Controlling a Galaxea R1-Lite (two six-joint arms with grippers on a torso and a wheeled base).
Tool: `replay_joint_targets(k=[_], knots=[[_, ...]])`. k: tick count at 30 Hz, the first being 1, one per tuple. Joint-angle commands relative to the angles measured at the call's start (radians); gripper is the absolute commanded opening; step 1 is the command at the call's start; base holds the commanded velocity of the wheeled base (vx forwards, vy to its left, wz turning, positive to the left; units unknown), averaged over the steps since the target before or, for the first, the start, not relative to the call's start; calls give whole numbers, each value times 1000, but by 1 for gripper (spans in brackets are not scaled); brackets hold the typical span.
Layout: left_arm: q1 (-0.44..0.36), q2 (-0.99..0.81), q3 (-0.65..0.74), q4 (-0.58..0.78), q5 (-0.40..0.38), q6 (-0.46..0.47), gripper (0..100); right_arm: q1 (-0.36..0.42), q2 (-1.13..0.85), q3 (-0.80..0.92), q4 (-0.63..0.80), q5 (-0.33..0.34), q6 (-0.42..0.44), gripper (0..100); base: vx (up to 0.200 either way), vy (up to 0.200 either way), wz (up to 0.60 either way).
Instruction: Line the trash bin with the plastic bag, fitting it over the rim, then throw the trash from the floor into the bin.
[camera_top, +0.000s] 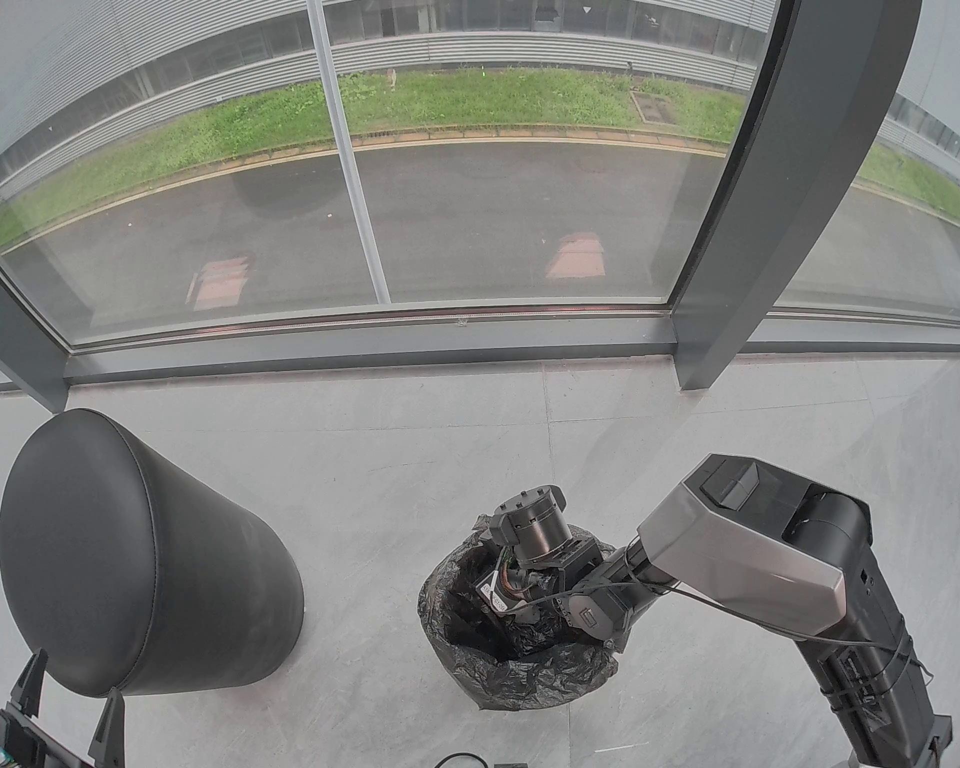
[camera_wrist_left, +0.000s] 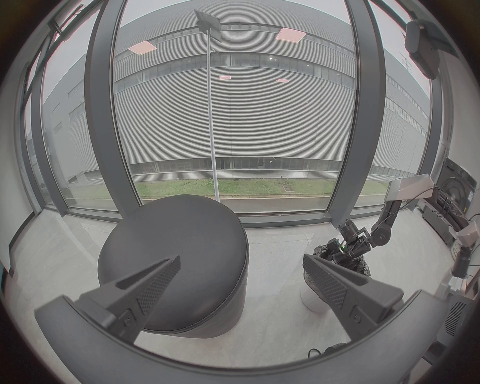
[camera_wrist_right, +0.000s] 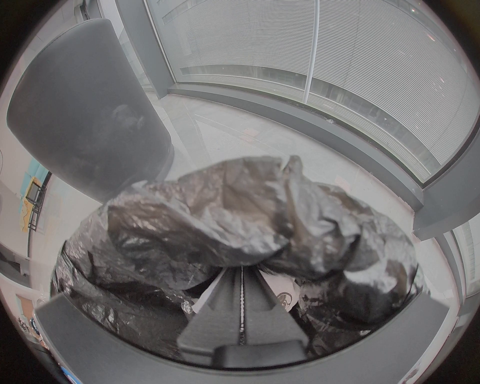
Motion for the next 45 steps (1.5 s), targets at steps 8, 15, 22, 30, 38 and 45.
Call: replay_joint_targets(k=[8,15,22,30,38,45], knots=[[0,-15,18,0,0,0,100,-2,-59,153,-6,-3,0,0,0,0,0],[0,-15,18,0,0,0,100,-5,-50,166,-6,-3,6,0,0,0,0],[0,-15,18,0,0,0,100,-2,-47,160,-6,-3,6,0,0,0,0],[0,-15,18,0,0,0,100,4,-157,255,-7,2,11,0,0,0,0],[0,-15,18,0,0,0,100,52,-330,442,-55,-3,11,0,0,0,0],[0,-15,18,0,0,0,100,52,-450,554,-159,-41,6,0,0,0,0]])
